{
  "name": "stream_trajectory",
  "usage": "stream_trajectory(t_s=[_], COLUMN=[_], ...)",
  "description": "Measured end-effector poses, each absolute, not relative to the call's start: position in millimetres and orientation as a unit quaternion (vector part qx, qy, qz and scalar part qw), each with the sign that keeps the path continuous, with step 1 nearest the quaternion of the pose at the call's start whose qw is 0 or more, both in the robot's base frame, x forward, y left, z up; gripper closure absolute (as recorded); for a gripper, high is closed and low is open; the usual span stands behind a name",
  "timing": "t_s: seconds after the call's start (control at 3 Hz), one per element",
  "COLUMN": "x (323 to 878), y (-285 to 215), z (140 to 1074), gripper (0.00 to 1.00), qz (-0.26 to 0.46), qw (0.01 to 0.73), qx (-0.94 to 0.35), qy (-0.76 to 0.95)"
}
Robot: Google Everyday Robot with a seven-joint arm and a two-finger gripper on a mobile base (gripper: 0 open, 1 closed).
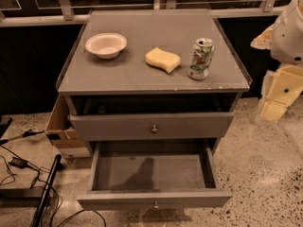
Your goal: Place 7up can into middle drawer
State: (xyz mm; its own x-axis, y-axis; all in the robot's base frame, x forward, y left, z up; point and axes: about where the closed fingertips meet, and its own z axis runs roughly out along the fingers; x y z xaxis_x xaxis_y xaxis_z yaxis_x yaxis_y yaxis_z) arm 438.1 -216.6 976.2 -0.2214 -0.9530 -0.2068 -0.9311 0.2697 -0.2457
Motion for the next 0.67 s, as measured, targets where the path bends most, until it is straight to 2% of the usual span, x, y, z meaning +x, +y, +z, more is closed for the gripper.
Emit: stream_trajectory(t_s=[0.33,0.67], x=[438,464], y=[-217,-217], z=[976,978], gripper=[0.00,0.00], qz=[-0.034,-0.041], qw=[0.159,0.185], qx=[-0.603,-0.593], qy=[0.781,0.783])
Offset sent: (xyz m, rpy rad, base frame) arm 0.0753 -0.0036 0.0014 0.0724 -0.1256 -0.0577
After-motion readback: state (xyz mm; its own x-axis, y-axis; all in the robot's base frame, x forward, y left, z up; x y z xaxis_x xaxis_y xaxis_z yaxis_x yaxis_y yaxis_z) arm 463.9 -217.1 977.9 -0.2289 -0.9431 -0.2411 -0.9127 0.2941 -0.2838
